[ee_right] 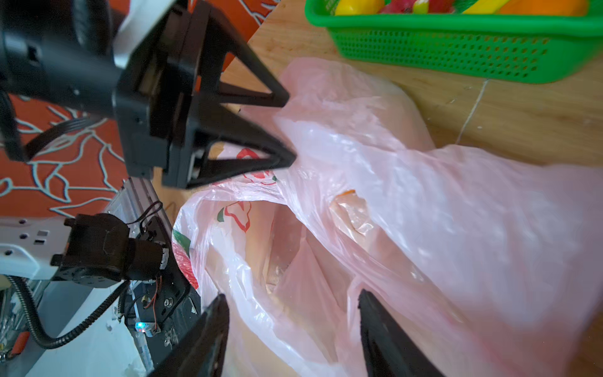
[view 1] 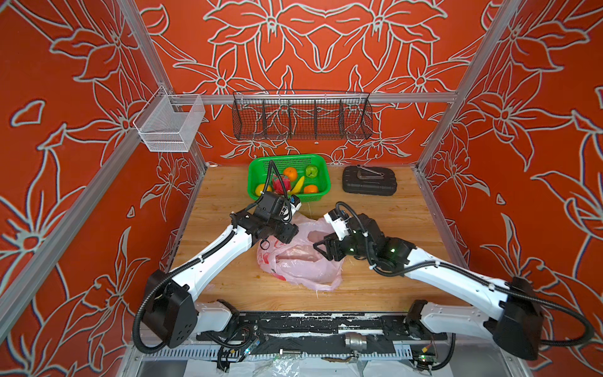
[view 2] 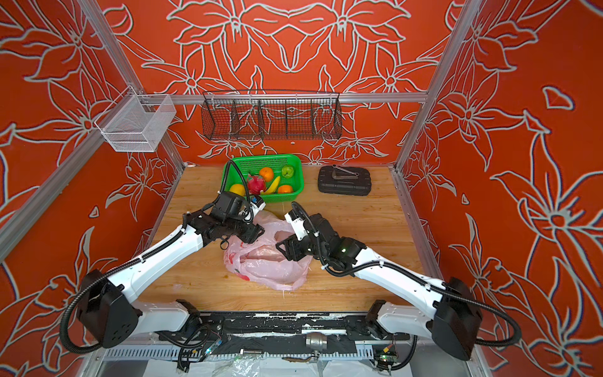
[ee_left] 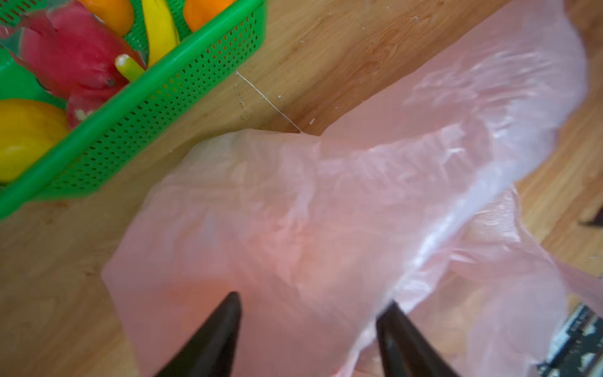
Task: Untie the knot of the plastic bag and take out the fruit
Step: 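Move the left gripper to the bag while right gripper reaches into the bag, then hold the bag mouth open with left gripper while right gripper reaches inside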
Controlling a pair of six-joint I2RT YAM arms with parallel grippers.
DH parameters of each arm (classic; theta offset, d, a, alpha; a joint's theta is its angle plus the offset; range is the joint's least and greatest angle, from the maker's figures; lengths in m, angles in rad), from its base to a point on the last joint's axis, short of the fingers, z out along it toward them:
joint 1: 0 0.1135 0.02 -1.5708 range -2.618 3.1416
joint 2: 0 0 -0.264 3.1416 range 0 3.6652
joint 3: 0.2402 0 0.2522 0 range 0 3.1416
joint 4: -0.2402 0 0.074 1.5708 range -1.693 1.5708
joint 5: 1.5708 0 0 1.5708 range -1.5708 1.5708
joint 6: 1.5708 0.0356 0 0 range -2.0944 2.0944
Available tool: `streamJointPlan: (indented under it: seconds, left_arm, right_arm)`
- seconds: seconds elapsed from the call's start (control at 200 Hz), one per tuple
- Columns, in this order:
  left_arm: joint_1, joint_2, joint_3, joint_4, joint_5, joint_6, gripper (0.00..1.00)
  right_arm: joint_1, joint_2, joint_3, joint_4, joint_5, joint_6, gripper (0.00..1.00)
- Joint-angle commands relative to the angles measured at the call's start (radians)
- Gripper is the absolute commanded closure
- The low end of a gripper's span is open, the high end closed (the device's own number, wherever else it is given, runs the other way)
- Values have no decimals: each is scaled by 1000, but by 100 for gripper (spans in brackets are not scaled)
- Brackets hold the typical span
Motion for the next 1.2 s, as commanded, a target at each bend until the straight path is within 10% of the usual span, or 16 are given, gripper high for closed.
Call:
streamJointPlan:
  seconds: [0.0,0.17,0.355,0.545,1.196]
  left_arm:
    - [-1,40,28,51,-71,-73,69]
    - [1,67,31,78,-94,-142,100]
    - [5,92,34,141,-131,-208,100]
    - [9,88,19,193,-155,-270,100]
    - [30,-173,-182,175,-259,-412,83]
  right_arm:
    - [36,116,33,51,-17,-53,36]
    - [52,278,75,-17,-115,-123,44]
    - [108,333,46,-63,-234,-145,72]
    - [158,421,39,-116,-227,-162,78]
    - [29,255,26,196,111,63,50]
